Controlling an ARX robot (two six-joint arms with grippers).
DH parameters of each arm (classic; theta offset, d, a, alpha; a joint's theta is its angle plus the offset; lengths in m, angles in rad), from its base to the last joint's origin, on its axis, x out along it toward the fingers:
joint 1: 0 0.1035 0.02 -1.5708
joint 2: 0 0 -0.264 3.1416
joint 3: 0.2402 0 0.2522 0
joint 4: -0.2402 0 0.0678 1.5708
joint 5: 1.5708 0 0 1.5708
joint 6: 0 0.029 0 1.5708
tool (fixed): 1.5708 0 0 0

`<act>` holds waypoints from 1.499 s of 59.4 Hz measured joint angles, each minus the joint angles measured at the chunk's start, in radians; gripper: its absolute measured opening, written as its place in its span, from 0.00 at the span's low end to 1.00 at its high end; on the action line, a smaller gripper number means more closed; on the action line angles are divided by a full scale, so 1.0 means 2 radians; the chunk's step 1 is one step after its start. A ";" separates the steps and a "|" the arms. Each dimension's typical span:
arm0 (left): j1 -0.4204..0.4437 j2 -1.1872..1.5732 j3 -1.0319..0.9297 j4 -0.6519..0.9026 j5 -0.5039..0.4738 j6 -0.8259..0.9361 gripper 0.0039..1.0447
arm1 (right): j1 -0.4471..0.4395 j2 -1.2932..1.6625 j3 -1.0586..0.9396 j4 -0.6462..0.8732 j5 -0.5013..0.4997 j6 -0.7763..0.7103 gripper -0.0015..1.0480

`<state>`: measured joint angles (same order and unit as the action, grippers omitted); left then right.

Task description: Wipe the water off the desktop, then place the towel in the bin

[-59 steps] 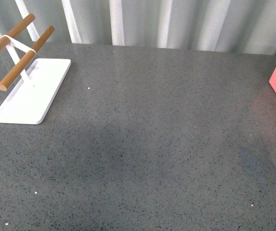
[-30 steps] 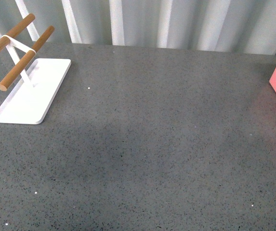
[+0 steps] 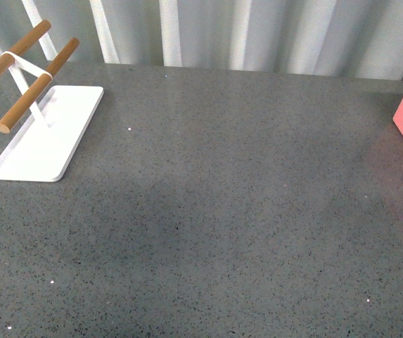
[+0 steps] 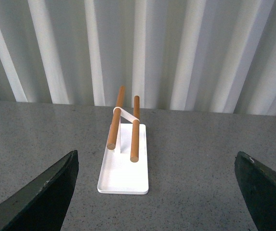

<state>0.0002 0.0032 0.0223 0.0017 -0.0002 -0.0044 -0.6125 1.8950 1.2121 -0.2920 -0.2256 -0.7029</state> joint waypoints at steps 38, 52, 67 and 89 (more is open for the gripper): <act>0.000 0.000 0.000 0.000 0.000 0.000 0.94 | 0.001 0.002 0.011 -0.021 -0.001 0.019 0.93; 0.000 0.000 0.000 0.000 0.000 0.000 0.94 | 0.006 -0.009 0.011 -0.031 -0.024 0.042 0.93; 0.000 0.000 0.000 0.000 0.000 0.000 0.94 | 0.024 -0.151 -0.004 -0.015 -0.094 0.076 0.93; 0.000 0.000 0.000 0.000 0.000 0.000 0.94 | 0.068 -0.448 -0.192 -0.097 -0.223 0.061 0.93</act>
<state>0.0002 0.0032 0.0223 0.0017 -0.0002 -0.0044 -0.4767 0.9997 0.8288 -0.4854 -0.6716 -0.5812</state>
